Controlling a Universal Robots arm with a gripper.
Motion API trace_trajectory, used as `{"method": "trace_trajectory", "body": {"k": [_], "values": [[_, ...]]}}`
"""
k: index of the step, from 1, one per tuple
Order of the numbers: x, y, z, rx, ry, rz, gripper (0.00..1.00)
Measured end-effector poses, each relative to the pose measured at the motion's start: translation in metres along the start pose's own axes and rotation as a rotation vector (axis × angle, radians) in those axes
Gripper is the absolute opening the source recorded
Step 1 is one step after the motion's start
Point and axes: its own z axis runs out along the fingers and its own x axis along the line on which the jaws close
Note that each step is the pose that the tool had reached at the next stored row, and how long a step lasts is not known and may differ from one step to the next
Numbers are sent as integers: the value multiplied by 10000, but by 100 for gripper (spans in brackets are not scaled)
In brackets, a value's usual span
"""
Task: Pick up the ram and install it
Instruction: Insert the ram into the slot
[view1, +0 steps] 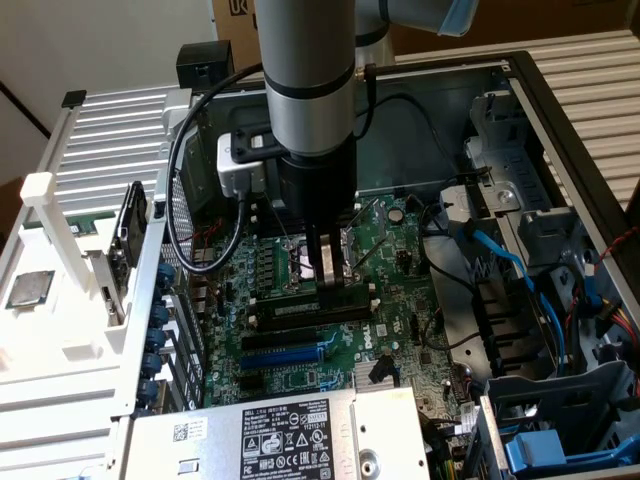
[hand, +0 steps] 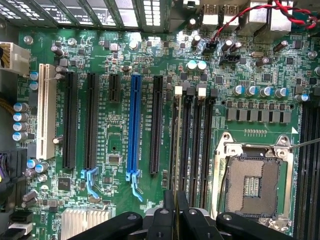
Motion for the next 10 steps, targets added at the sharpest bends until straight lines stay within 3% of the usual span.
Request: {"method": "trace_trajectory", "body": {"k": [10], "values": [[-1,1,22,-1,46,-1,13]]}}
